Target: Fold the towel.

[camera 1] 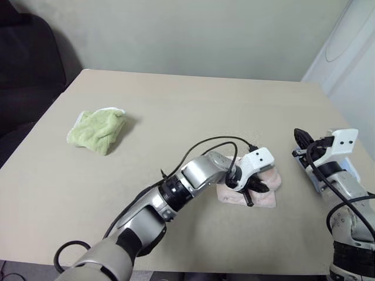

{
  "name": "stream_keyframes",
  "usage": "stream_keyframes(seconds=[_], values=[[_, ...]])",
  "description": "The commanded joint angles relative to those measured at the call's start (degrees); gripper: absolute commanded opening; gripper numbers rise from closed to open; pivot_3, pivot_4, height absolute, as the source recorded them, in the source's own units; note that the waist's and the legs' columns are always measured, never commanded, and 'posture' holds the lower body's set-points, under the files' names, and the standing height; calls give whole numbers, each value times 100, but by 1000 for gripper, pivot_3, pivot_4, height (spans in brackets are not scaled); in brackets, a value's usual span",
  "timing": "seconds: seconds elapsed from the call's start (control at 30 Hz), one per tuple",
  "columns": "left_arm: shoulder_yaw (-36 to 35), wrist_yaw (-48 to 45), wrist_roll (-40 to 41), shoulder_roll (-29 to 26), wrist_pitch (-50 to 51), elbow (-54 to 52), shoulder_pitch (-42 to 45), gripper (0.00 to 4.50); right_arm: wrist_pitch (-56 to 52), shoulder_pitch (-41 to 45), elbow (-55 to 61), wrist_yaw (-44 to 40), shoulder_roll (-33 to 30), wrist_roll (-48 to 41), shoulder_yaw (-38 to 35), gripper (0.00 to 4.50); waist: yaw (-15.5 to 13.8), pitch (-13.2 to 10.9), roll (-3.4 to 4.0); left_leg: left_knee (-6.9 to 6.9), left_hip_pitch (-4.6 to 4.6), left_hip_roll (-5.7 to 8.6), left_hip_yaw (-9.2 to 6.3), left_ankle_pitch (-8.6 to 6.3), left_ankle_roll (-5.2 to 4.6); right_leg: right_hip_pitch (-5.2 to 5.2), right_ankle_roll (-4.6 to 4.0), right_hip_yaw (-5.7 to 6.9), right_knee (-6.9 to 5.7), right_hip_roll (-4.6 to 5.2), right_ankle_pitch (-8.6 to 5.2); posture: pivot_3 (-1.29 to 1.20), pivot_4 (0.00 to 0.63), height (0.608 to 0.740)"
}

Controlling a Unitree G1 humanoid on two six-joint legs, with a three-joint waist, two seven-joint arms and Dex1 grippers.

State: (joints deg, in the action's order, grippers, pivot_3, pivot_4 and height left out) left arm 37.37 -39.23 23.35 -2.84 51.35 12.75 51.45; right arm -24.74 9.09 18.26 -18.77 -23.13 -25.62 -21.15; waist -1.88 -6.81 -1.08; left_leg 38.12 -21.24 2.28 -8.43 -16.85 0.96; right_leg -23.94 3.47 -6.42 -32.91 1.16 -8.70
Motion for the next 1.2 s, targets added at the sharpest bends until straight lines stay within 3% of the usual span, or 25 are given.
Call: stream_keyframes(seconds=[0.03,0.37,0.57,0.7,0.83,1.13,1.2], values=[[-799,-163,373,288,245,-83,-51,851,183,161,-19,-17,-28,38,57,0,-2,0,0,0,-1,0,1,0,-1,-1,2,0,1,1,1,0,150,740],[-1601,-340,770,427,740,-595,-255,4467,229,330,-212,-116,-85,24,212,0,-6,1,2,8,-10,0,3,15,-12,0,11,0,1,3,9,0,150,740],[-2182,-346,741,-130,500,-934,-407,4467,30,212,-92,-264,-265,-12,243,0,-5,3,5,7,-6,-2,5,29,-30,0,9,1,-2,1,11,0,150,740],[-2469,-521,474,-726,-333,-910,-676,4467,-292,63,129,-503,-473,-255,248,0,-5,4,7,7,-6,-3,3,36,-36,-2,8,2,-2,-1,12,0,150,740],[-2393,-928,138,-1193,-1188,-796,-959,3563,-741,-101,593,-872,-724,-540,494,0,-9,4,8,7,-16,0,2,38,-37,-11,7,1,-1,-1,12,0,150,740],[-2191,-1590,28,-1174,-1895,-1062,-1045,211,-1330,-296,1301,-1047,-1036,-753,916,0,-48,5,6,19,-54,8,-9,38,-26,-30,-28,3,5,3,33,0,150,740],[-1909,-1666,-218,-1144,-2009,-989,-1056,78,-1274,-444,1219,-1063,-1089,-551,1055,0,-49,6,6,19,-57,7,-11,40,-22,-31,-26,4,4,3,32,0,150,740]])
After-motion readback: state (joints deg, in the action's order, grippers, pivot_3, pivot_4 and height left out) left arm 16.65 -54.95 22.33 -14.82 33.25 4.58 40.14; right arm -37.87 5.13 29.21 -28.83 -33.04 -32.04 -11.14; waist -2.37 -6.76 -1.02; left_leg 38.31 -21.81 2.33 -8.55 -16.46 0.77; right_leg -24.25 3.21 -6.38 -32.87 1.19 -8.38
